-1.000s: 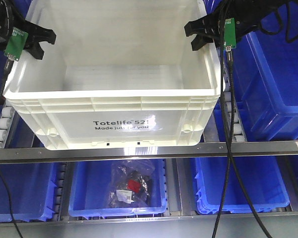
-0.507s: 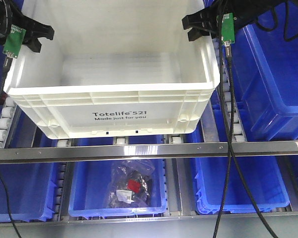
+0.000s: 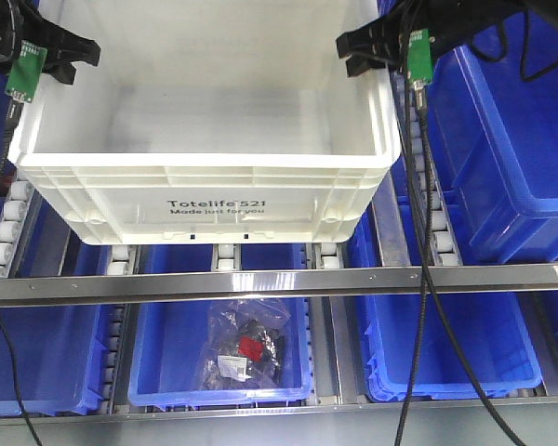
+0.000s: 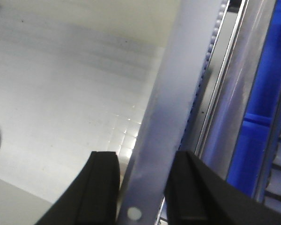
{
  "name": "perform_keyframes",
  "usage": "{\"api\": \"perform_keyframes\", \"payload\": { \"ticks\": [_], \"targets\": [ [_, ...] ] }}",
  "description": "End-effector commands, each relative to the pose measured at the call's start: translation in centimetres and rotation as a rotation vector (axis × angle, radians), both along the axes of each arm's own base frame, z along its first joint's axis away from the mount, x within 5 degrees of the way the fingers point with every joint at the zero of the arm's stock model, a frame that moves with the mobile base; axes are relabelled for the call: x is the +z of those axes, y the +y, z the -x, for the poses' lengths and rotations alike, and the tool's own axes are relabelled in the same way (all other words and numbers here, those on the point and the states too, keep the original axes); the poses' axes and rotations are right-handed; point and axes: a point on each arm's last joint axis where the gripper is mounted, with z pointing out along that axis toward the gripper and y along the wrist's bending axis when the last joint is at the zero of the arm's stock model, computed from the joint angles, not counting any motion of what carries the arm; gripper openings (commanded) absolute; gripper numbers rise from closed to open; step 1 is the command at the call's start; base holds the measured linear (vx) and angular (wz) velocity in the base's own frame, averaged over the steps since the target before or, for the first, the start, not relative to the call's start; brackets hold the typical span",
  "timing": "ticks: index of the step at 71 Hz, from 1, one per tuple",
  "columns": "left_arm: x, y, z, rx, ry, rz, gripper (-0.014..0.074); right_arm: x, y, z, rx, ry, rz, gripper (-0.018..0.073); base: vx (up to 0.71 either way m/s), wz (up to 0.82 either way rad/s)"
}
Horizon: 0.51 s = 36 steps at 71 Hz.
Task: Place moving items into box and shelve
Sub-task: 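Push the crate forward over the shelf rollers with both grippers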
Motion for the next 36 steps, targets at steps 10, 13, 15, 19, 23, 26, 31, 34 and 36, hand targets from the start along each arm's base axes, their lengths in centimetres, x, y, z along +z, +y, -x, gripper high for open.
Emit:
{"api": "perform_keyframes", "payload": {
  "ticks": [10,13,15,19,23,26,31,34,36],
  "targets": [
    [2.2,-2.3,-0.9,-0.052,-0.179,0.128,-0.0017,5.1,2.4,1.6,0.046,-0.127,-0.225,-0.0012,0.0,0.0],
    [1.7,-2.4,-1.2,-0.052,-0.169,0.126,-0.0017,5.0,2.5,1.5,0.046,-0.125,-0.224,-0.0012,0.0,0.0],
    [1.5,-2.4,-1.3,-0.052,-0.164,0.125,-0.0017,5.0,2.5,1.5,0.046,-0.125,-0.224,-0.0012,0.0,0.0],
    [1.1,-2.4,-1.5,-0.051,-0.156,0.124,-0.0017,5.0,2.5,1.5,0.044,-0.128,-0.225,-0.0012,0.0,0.0],
    [0.9,-2.5,-1.6,-0.051,-0.151,0.124,-0.0017,5.1,2.4,1.4,0.041,-0.134,-0.226,-0.001,0.0,0.0],
    [0.8,-2.5,-1.7,-0.051,-0.148,0.123,-0.0017,5.1,2.4,1.4,0.039,-0.138,-0.227,-0.0007,0.0,0.0],
    [0.8,-2.5,-1.8,-0.05,-0.155,0.125,-0.0015,5.1,2.4,1.4,0.038,-0.141,-0.222,0.0,0.0,0.0],
    [0.8,-2.5,-1.8,-0.05,-0.16,0.125,-0.0011,5.1,2.4,1.4,0.041,-0.147,-0.217,0.001,0.0,0.0],
    [0.9,-2.5,-1.8,-0.05,-0.166,0.126,-0.0006,5.1,2.4,1.4,0.042,-0.151,-0.216,0.0021,0.0,0.0]
  ]
}}
